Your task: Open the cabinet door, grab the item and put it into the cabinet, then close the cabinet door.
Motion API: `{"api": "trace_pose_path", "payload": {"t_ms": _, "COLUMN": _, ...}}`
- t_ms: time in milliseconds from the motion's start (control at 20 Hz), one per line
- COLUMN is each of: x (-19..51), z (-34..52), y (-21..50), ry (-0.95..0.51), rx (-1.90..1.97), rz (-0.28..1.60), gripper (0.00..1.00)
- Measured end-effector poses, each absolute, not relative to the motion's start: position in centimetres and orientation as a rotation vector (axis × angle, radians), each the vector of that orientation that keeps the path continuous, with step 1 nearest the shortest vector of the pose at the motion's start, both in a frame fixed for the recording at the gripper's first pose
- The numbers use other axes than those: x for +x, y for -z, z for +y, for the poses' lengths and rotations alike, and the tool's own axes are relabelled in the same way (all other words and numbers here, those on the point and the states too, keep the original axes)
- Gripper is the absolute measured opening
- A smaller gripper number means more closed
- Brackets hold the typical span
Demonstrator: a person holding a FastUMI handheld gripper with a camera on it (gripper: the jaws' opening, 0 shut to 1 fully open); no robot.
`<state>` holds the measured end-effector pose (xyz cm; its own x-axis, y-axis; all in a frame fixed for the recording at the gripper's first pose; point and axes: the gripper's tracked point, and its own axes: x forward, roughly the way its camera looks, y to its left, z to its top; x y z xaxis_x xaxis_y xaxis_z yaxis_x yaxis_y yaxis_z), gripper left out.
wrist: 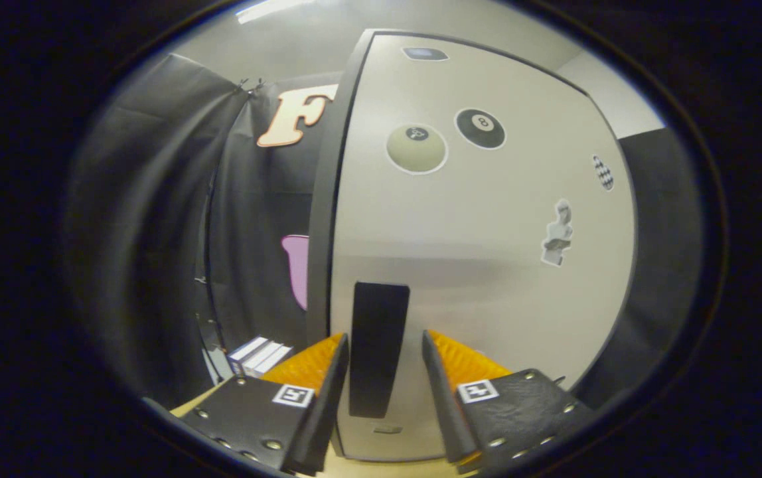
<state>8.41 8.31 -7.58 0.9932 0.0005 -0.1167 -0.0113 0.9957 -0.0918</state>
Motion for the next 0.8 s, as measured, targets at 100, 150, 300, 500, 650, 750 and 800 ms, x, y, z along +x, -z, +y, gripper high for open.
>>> {"api": "trace_pose_path", "payload": {"t_ms": 100, "x": 8.3, "z": 8.5, "y": 7.6, "ry": -0.018, "rx": -0.092, "rz": 0.119, "gripper": 0.55}}
{"api": "trace_pose_path", "payload": {"t_ms": 150, "x": 8.7, "z": 9.3, "y": 8.0, "ry": -0.044, "rx": -0.081, "rz": 0.127, "gripper": 0.51}}
{"api": "trace_pose_path", "payload": {"t_ms": 300, "x": 8.7, "z": 9.1, "y": 7.9, "ry": -0.038, "rx": -0.071, "rz": 0.135, "gripper": 0.29}}
{"api": "trace_pose_path", "payload": {"t_ms": 500, "x": 8.3, "z": 9.2, "y": 8.0, "ry": -0.052, "rx": -0.072, "rz": 0.142, "gripper": 0.2}}
{"api": "trace_pose_path", "payload": {"t_ms": 650, "x": 7.7, "z": 9.2, "y": 8.0, "ry": -0.068, "rx": -0.076, "rz": 0.149, "gripper": 0.2}}
{"api": "trace_pose_path", "payload": {"t_ms": 750, "x": 7.0, "z": 9.1, "y": 7.9, "ry": -0.083, "rx": -0.091, "rz": 0.144, "gripper": 0.2}}
{"api": "trace_pose_path", "payload": {"t_ms": 800, "x": 6.1, "z": 9.1, "y": 7.3, "ry": -0.082, "rx": -0.051, "rz": 0.137, "gripper": 0.2}}
